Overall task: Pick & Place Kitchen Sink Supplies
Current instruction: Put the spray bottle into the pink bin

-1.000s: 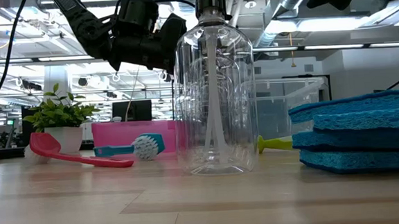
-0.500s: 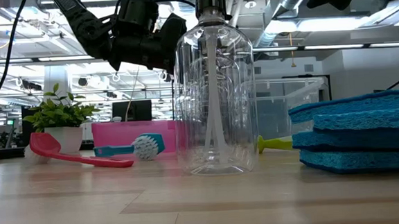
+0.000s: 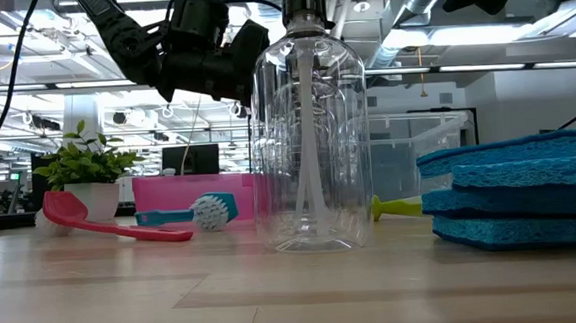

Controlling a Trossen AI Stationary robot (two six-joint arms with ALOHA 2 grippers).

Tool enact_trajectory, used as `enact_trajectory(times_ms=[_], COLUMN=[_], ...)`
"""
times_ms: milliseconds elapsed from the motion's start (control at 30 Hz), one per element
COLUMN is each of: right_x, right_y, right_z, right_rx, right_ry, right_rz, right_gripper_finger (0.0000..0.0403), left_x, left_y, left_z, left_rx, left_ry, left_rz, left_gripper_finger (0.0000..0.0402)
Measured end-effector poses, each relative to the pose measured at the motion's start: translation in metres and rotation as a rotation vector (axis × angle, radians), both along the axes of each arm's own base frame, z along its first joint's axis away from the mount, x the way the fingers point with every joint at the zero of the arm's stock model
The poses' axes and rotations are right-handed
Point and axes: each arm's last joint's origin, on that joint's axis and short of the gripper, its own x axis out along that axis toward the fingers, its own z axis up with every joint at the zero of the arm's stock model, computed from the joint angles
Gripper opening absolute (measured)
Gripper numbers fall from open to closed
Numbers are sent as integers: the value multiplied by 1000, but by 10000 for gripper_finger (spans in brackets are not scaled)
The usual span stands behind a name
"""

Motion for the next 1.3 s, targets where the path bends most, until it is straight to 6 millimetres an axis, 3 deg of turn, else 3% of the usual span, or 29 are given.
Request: enact_trajectory(times_ms=[167, 400, 633, 1300], right_x=[0, 0, 0, 0], right_y=[0, 0, 0, 0], right_z=[0, 0, 0, 0], right_rx=[0, 0, 0, 0], right_ry=[0, 0, 0, 0], right_rz=[0, 0, 0, 0], right_gripper_finger=[119, 119, 119, 119], left_x=[0, 1, 1, 1], left_y=[0, -3, -7, -8], left_z=[0, 0, 0, 0], left_rx=[-31, -35, -36, -36], left_ry=[-1, 0, -1, 0], left_rz=[6, 0, -15, -19], left_gripper_finger=[134, 150, 133, 142])
